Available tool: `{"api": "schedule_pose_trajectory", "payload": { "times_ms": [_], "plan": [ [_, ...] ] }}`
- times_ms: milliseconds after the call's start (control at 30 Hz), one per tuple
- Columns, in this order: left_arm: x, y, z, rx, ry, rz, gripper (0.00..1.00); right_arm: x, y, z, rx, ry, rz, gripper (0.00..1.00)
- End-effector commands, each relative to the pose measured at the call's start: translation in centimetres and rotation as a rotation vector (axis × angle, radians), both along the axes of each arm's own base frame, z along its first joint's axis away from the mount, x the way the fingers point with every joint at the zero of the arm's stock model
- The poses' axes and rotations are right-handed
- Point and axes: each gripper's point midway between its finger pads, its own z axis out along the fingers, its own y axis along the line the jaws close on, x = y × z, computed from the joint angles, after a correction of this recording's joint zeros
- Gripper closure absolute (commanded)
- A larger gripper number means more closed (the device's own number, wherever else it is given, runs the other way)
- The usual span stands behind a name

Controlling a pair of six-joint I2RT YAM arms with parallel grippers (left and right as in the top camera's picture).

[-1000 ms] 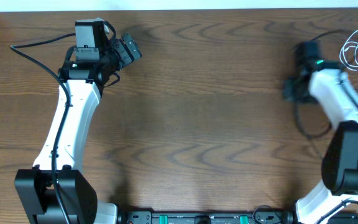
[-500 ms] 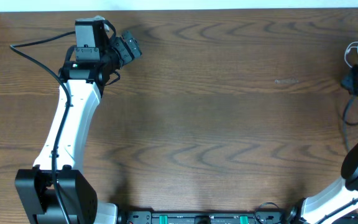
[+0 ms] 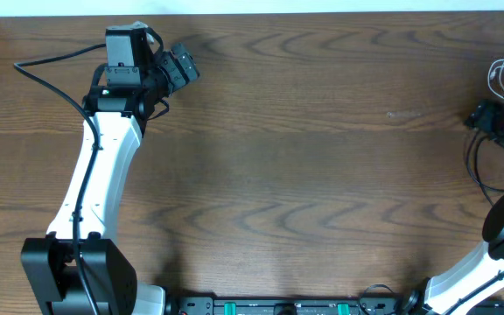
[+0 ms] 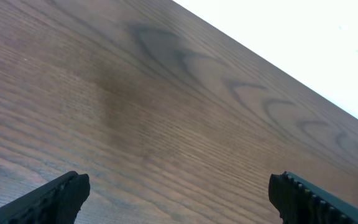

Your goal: Untangle cables

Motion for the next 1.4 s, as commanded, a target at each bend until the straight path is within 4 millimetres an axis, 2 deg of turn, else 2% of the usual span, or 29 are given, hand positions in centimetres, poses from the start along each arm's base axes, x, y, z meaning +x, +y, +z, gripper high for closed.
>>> {"api": "schedule_pose_trajectory", "payload": {
  "times_ms": [0,133,333,533,733,867,967,1167,1267,1367],
  "plan": [
    [0.2,0.0,-0.3,0.012,0.004,-0.006,0.03,1.3,1.9,2.2,0.03,-0.041,0.089,0.01],
    [-0.1,0.0,-0.6,0.012,0.019,-0.006,0.03,2.0,4.6,5.6,0.035,-0.081,0.184,0.01],
    [-0.9,0.0,-1.3,0.014,0.064,-0.006,0.03,2.4,11.5,11.9,0.061,-0.205,0.451,0.01],
    [-0.9,0.0,-1.3,0.014,0.064,-0.006,0.02,0.1,17.8,17.9,0.043,-0.313,0.65,0.01],
    [-0.9,0.0,-1.3,0.014,0.064,-0.006,0.02,-3.1,22.4,23.0,0.078,-0.459,0.705,0.01],
    [-0.9,0.0,-1.3,0.014,0.064,-0.006,0.02,-4.5,23.3,25.1,0.061,-0.521,0.735,0.01],
    [-0.9,0.0,-1.3,0.014,0.064,-0.006,0.02,-5.0,23.3,25.9,0.053,-0.545,0.736,0.01],
    [-0.9,0.0,-1.3,0.014,0.064,-0.006,0.02,-7.2,22.7,24.2,0.058,-0.434,0.727,0.01],
    [-0.9,0.0,-1.3,0.013,0.064,-0.006,0.02,-7.2,22.6,24.2,0.055,-0.432,0.726,0.01],
    [-0.9,0.0,-1.3,0.013,0.064,-0.006,0.02,-6.2,22.6,24.8,0.031,-0.479,0.733,0.01]
  ]
}}
